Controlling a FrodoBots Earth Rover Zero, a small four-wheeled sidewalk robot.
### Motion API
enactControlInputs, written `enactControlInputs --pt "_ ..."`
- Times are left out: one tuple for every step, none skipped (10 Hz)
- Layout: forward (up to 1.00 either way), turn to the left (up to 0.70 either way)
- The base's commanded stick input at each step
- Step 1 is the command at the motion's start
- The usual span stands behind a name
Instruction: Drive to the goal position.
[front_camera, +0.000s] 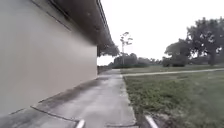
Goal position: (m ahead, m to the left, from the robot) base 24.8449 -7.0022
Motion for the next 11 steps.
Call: enactControlInputs --pt "0.7 0.0" --pt "0.7 0.0" --pt "0.7 0.0" --pt "0.7 0.0" --pt "0.7 0.0" --pt "0.7 0.0" --pt "0.7 0.0" --pt "0.7 0.0" --pt "0.7 0.0" --pt "0.7 0.0" --pt "0.7 0.0"
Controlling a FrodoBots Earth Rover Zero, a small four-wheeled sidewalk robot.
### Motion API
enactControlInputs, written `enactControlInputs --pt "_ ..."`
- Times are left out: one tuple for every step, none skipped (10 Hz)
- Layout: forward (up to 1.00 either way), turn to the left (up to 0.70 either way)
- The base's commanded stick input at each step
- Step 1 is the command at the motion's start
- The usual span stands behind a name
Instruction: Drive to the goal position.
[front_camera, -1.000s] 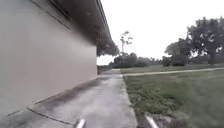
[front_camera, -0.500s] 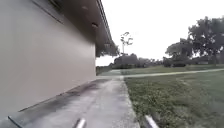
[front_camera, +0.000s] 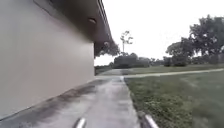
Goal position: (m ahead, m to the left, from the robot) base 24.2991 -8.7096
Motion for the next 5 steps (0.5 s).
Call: enactControlInputs --pt "0.7 0.0" --pt "0.7 0.0" --pt "0.7 0.0" --pt "0.7 0.0" --pt "0.7 0.0"
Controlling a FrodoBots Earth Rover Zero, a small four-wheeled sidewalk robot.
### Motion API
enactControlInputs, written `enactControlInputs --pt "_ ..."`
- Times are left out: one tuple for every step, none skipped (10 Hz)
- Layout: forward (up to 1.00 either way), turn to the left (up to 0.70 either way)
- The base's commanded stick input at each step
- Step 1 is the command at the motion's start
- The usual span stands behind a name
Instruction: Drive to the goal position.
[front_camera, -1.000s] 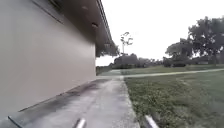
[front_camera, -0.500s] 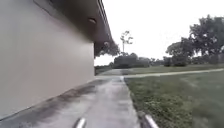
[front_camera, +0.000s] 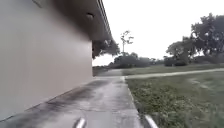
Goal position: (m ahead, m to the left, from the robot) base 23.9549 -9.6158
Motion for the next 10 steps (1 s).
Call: enactControlInputs --pt "0.7 0.0" --pt "0.85 0.0" --pt "0.85 0.0" --pt "0.85 0.0" --pt "0.85 0.0" --pt "0.85 0.0" --pt "0.85 0.0" --pt "0.85 0.0" --pt "0.85 0.0" --pt "0.85 0.0"
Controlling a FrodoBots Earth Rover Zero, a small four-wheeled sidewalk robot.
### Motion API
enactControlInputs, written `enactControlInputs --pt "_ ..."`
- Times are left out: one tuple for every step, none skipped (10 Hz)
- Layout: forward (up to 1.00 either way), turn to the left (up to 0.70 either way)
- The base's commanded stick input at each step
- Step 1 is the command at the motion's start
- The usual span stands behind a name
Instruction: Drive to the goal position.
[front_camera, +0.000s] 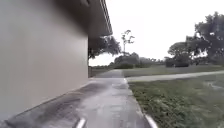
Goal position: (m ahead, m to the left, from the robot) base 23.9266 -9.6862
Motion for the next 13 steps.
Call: enactControlInputs --pt "0.85 0.0" --pt "0.85 0.0" --pt "0.85 0.0" --pt "0.85 0.0" --pt "0.85 0.0" --pt "0.85 0.0" --pt "0.85 0.0" --pt "0.85 0.0" --pt "0.85 0.0" --pt "0.85 0.0" --pt "0.85 0.0" --pt "0.85 0.0" --pt "0.85 0.0"
